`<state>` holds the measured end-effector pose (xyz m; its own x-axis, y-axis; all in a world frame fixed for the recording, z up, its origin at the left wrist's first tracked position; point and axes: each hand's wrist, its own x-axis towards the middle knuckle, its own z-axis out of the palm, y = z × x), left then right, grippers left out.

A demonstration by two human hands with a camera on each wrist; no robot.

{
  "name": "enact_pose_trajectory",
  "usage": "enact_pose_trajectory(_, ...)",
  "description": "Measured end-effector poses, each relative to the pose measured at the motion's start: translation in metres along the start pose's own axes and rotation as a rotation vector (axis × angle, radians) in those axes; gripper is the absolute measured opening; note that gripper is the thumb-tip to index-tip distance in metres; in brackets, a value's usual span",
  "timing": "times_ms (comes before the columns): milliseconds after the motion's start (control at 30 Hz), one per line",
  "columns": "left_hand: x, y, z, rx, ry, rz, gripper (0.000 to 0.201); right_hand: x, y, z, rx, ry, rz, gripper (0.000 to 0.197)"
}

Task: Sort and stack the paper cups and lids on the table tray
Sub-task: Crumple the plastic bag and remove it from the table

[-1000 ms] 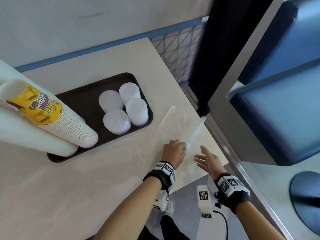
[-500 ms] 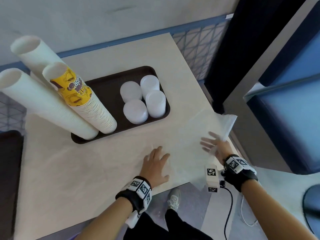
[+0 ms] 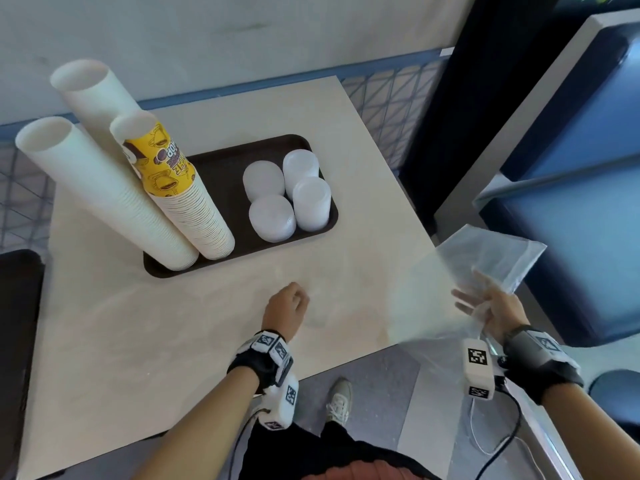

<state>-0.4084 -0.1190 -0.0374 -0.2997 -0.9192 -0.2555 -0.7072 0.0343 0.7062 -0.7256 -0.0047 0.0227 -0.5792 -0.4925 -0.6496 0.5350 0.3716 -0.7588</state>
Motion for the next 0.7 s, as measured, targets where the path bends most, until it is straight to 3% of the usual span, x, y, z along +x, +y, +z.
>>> enact_pose_trajectory(67, 0.004, 0.005, -0.005, -0.171, 0.06, -0.036, 0.011, -0.001, 0.003, 0.002, -0.007, -0.049, -0.007, 0.034)
enact_pose_trajectory(233, 0.011, 0.04, -0.026, -0.323, 0.092, 0.052, 0.014, -0.008, 0.017, 0.04, -0.103, -0.187, 0.008, 0.041)
enact_pose_trajectory(333, 0.019, 0.063, -0.031, -0.373, 0.069, 0.081, 0.026, -0.019, 0.023, 0.077, -0.179, -0.32, -0.009, 0.039)
enact_pose_trajectory(467, 0.027, 0.09, -0.025, -0.45, 0.095, 0.09, 0.023, -0.043, 0.027, 0.124, -0.279, -0.497, -0.038, 0.035)
enact_pose_trajectory(567, 0.03, 0.104, -0.02, -0.579, 0.084, -0.005, 0.022, -0.057, 0.026, 0.149, -0.24, -0.662, 0.005, 0.043)
enact_pose_trajectory(700, 0.027, 0.119, -0.019, -0.729, -0.095, -0.161, 0.019, -0.062, 0.025, 0.161, -0.218, -0.719, -0.053, 0.054)
